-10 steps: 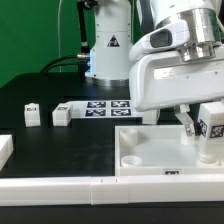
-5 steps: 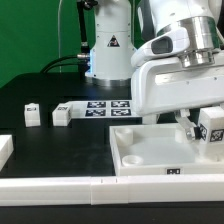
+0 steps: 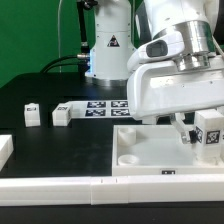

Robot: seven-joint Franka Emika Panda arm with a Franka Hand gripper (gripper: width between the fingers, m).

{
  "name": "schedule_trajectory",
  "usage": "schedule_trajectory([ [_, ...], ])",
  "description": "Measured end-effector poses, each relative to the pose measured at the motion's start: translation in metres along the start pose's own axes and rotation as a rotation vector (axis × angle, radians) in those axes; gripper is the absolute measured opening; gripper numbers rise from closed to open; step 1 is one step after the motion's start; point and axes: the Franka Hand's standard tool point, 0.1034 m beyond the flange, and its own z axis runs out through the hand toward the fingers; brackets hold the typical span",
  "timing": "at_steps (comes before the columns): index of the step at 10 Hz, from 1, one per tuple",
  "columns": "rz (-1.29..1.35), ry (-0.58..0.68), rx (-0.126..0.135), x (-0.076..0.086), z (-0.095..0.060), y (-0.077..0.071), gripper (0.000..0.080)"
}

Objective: Assemble one leg

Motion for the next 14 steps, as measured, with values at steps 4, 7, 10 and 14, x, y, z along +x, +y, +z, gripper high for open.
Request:
schedule_trajectory([
  [4,0.000,0.000,0.000,0.000,0.000,0.000,0.0640],
  [7,0.001,0.001,-0.001,0.001,-0.001,0.000,0.0649],
  [10,-0.007,0.015,-0.003,0.015,-0.018,0.000,0.0649],
  [14,-0.009,-0.012,0.007,0.020,-0.020,-0.001,0.0649],
])
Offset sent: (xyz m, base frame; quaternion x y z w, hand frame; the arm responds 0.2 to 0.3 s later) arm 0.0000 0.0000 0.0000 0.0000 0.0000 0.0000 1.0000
